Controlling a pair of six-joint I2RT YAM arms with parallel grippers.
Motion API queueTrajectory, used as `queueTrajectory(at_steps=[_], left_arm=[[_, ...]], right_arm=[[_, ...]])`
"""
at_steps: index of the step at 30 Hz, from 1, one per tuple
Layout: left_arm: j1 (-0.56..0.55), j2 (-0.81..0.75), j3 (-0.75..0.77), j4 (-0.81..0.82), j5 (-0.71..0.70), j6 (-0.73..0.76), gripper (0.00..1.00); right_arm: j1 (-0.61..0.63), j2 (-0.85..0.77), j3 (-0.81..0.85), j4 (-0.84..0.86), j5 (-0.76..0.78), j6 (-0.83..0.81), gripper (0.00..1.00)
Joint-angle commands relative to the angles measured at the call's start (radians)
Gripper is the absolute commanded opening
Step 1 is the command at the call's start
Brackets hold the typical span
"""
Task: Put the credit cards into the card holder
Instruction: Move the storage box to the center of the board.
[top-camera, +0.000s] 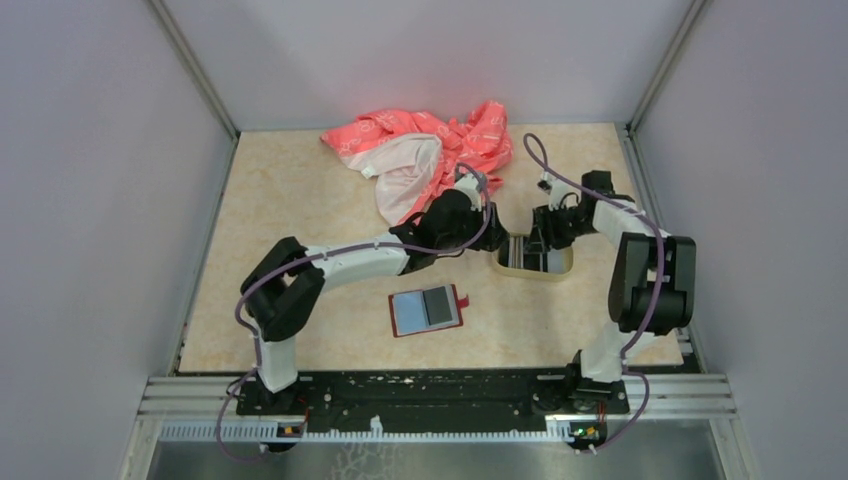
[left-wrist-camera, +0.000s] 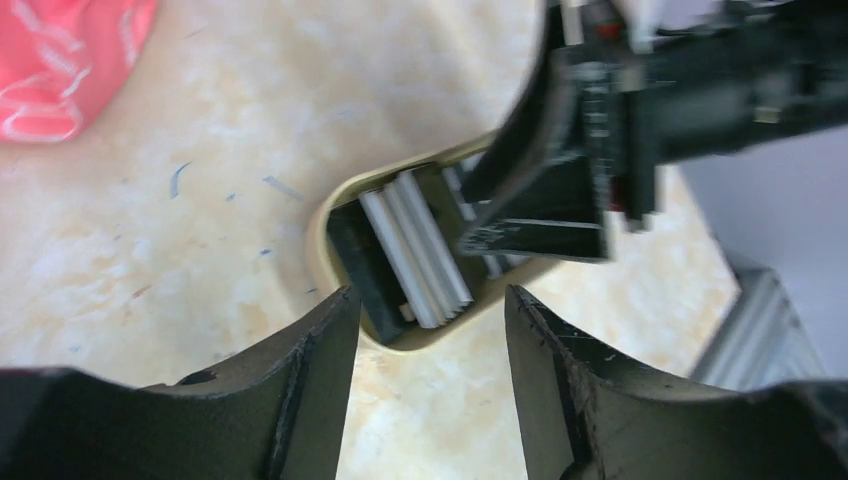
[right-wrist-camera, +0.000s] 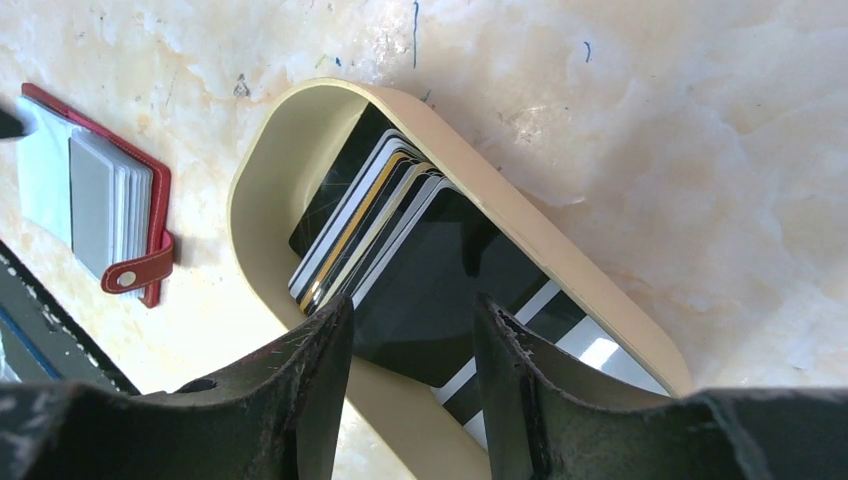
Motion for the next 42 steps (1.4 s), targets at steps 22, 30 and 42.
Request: queueTrajectory(at_steps=[22, 30, 42], left_arm=[[0.034, 0.153, 0.171, -0.055, 0.320, 0.057, 0.69], [0.034, 0.209, 0.217, -0.097, 0.341, 0.037, 0.75], [0.027, 0.281, 0.297, -0.186, 0.305, 0.009, 0.80]], right_arm=[[0.011, 0.043, 0.025, -0.037, 0.181, -0.064, 0.02], [0.011, 0.063, 0.024, -0.033, 0.151, -0.053, 0.02], [0.011, 0.069, 0.027, -0.033, 0.145, -0.051, 0.02]])
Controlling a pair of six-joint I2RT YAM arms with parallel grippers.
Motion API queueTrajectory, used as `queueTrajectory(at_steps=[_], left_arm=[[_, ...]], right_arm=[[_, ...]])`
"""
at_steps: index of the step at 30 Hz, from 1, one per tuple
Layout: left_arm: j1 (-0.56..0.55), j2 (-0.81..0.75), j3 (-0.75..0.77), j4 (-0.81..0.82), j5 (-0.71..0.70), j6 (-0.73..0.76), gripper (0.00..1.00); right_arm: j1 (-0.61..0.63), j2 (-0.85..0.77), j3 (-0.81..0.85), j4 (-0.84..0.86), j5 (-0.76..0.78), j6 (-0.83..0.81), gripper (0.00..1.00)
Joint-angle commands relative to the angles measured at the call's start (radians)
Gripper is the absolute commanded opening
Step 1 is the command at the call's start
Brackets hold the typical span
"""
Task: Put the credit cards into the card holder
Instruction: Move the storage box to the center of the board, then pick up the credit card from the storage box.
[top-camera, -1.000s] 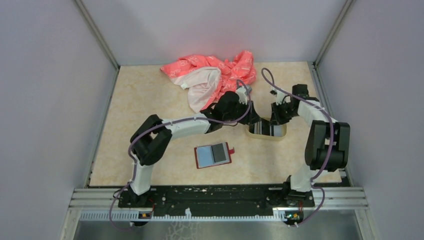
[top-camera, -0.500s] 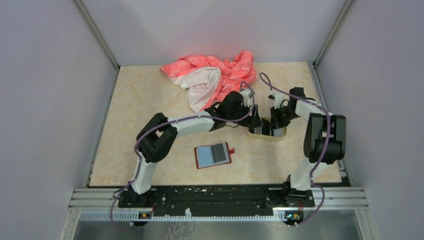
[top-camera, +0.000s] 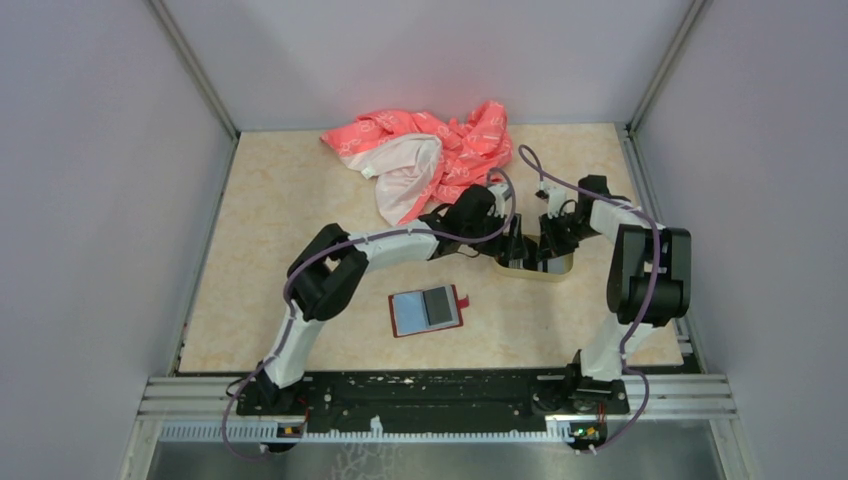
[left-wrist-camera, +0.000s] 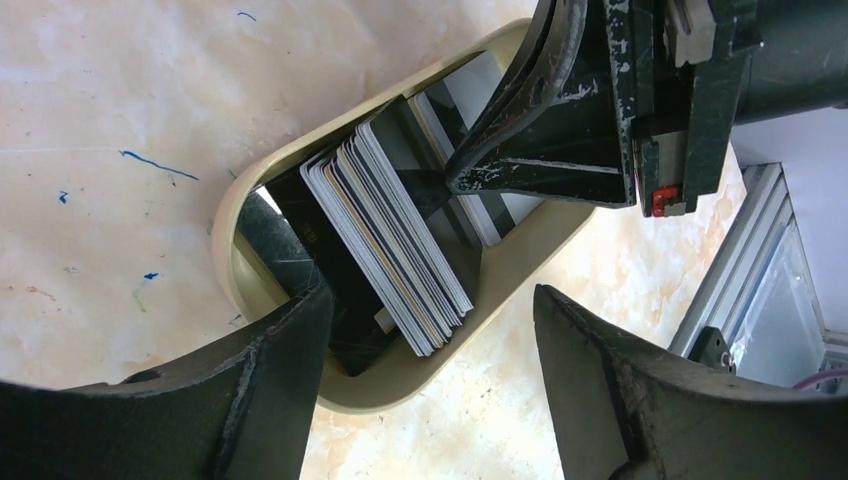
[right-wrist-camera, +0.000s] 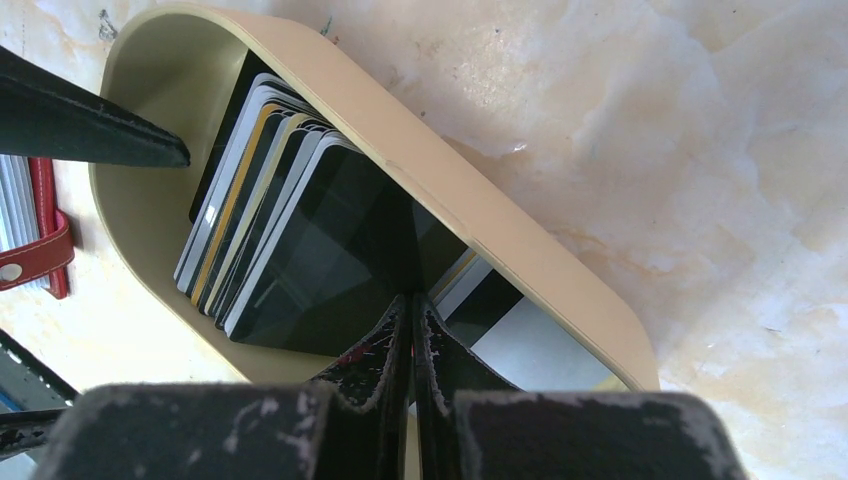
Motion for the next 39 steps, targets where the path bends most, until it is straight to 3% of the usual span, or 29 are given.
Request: queueTrajectory(at_steps=[1, 13, 24, 39], left_arm=[[-0.003, 0.047, 0.064, -0.063, -0.018, -0.016, 0.80], [-0.009, 0.121, 0.136, -0.072, 0.018, -0.043, 0.79], [-0.008, 0.157, 0.148, 0.017, 0.130, -0.138, 0.78], [-0.010, 0.218, 0.232, -0.124, 0.059, -0.094, 0.73]], right_arm=[[0.009, 0.017, 0.024, -0.002, 0.000, 0.000, 0.02], [0.009, 0.015, 0.024, -0.005, -0.010, 0.001, 0.02], [0.009, 0.011, 0.024, -0.005, -0.017, 0.000, 0.02], [0.009, -0.002, 0.026, -0.005, -0.047, 0.005, 0.02]])
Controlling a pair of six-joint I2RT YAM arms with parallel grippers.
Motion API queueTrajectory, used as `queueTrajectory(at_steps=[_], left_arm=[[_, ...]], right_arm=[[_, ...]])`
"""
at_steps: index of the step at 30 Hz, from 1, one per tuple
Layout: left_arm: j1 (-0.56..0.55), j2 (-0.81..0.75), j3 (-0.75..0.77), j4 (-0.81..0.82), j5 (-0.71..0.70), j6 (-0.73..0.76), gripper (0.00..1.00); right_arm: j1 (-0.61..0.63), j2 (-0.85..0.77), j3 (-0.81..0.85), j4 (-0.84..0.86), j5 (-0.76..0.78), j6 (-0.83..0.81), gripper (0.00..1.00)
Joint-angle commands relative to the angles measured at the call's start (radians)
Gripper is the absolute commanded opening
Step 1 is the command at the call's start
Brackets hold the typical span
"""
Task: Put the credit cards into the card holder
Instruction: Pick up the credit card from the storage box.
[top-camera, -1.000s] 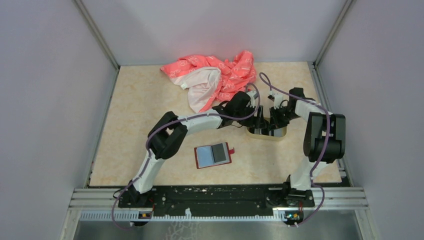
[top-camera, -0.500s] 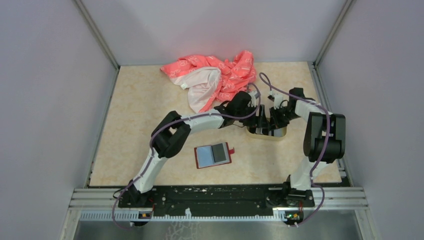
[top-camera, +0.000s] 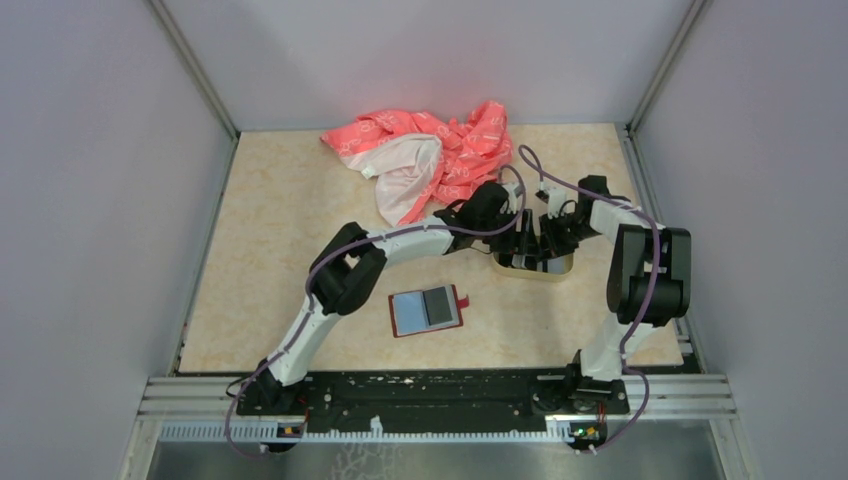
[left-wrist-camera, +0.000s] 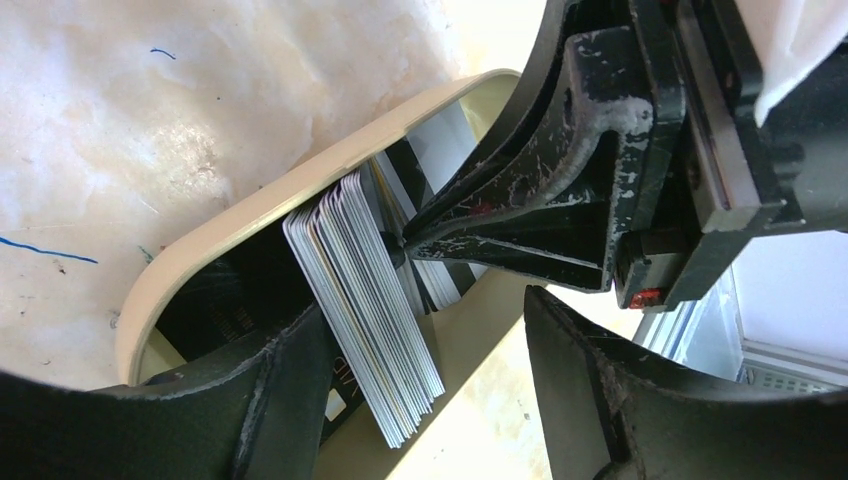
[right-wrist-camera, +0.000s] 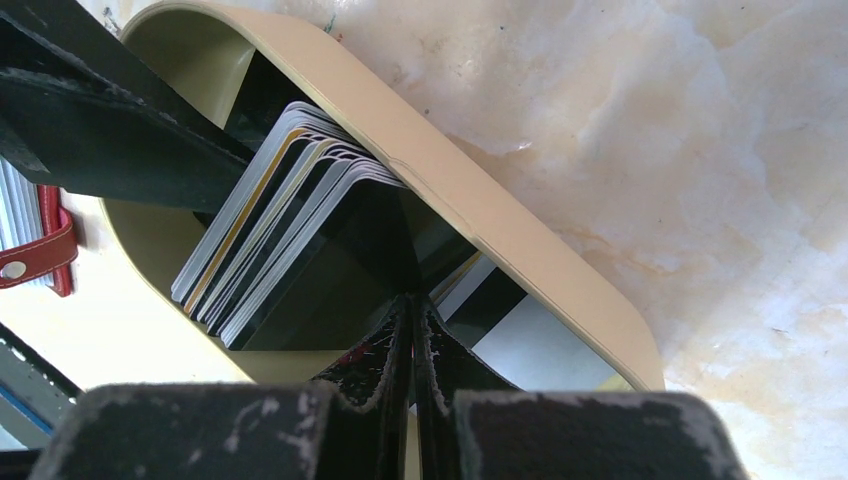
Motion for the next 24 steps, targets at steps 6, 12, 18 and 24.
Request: queueTrajectory(at_steps=[6, 12, 18, 24], left_arm=[[-0.003, -0.012, -0.030, -0.034, -0.011, 0.020, 0.67], [0.014, -0.070, -0.085, 0.016, 0.021, -0.002, 0.62], [0.024, -0.101, -0.122, 0.054, 0.033, -0.012, 0.58], [0.037, -0.124, -0.147, 0.065, 0.033, -0.013, 0.51]], right_arm=[[0.009, -0.002, 0.026, 0.001, -0.036, 0.004, 0.02], [0.009, -0.006, 0.025, 0.001, -0.032, 0.005, 0.02], [0.009, -0.006, 0.024, 0.002, -0.028, 0.005, 0.02], [0.009, -0.006, 0.025, 0.001, -0.028, 0.004, 0.02]])
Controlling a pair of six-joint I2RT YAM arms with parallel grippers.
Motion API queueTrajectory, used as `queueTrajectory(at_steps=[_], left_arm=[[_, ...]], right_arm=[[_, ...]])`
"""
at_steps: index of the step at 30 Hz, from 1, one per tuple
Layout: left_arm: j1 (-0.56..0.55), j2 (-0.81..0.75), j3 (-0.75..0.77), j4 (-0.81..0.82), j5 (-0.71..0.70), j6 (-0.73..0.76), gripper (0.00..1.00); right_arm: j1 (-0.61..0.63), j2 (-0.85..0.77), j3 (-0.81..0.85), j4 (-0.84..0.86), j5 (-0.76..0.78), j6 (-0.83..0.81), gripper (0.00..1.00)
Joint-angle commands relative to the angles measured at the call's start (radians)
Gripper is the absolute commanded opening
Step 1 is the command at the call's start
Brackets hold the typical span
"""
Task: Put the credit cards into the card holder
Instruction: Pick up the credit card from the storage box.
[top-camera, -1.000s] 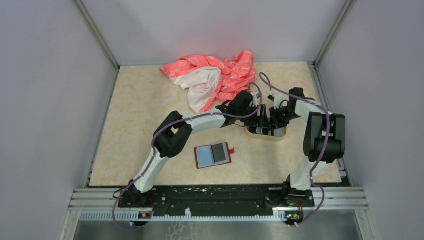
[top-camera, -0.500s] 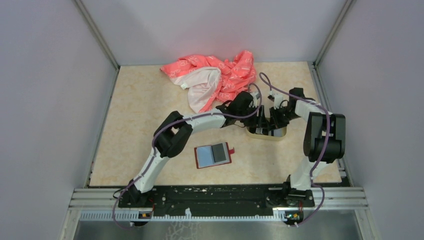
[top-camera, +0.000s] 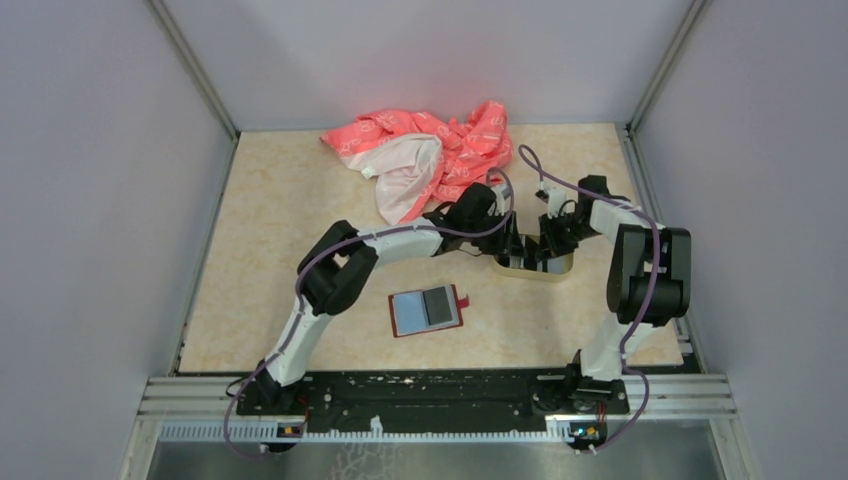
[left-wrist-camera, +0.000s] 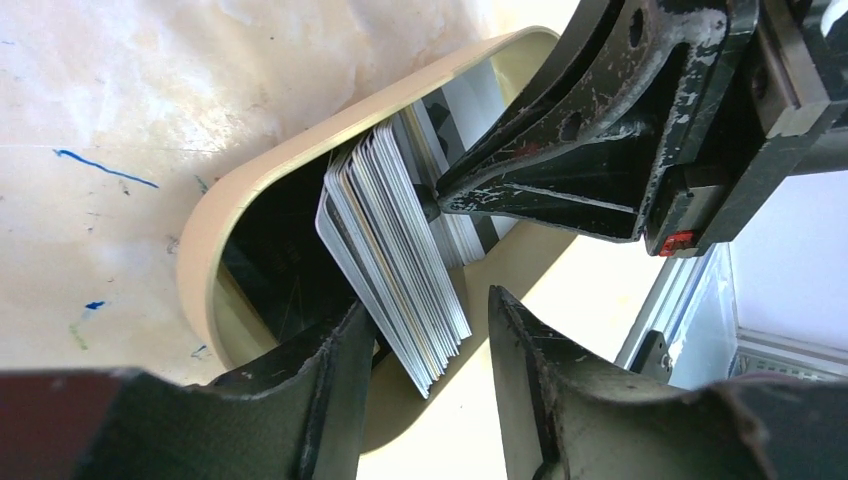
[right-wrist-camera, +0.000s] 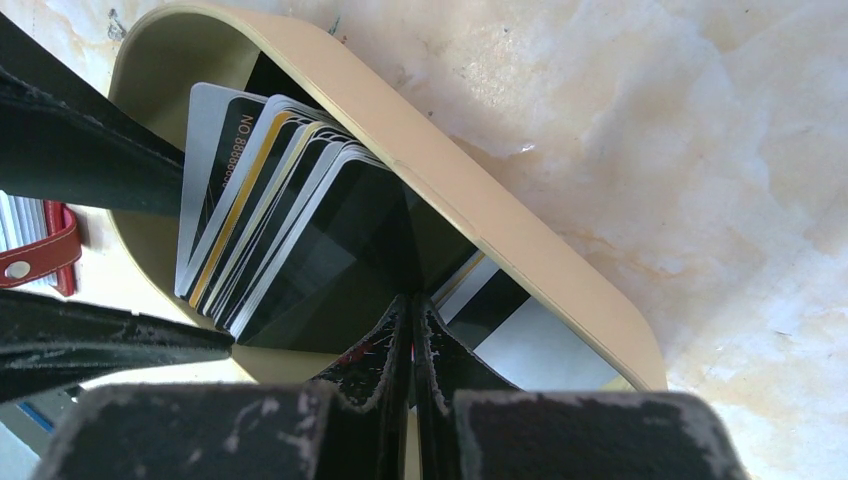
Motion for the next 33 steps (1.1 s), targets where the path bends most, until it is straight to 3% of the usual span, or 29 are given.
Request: queueTrajectory(at_steps=[1, 7, 24, 29, 33], left_arm=[[0.014, -0.053, -0.021, 0.026, 0.013, -0.004, 0.49], [0.021, -0.068, -0.046, 0.035, 0.007, -0.005, 0.45], [0.029, -0.089, -0.079, 0.035, -0.026, 0.006, 0.16], [0.031, -0.104, -0.094, 0.037, -0.027, 0.011, 0.15], [0.037, -0.099, -0.095, 0.046, 0.004, 0.009, 0.22]], right_arm=[[0.009, -0.006, 0.025, 0.001, -0.021, 0.005, 0.02], [0.009, -0.006, 0.024, 0.001, -0.022, 0.004, 0.02], [0.009, -0.002, 0.025, -0.001, -0.019, 0.004, 0.02], [0.009, -0.002, 0.024, -0.001, -0.018, 0.004, 0.02], [0.009, -0.003, 0.023, -0.001, -0.019, 0.004, 0.02]])
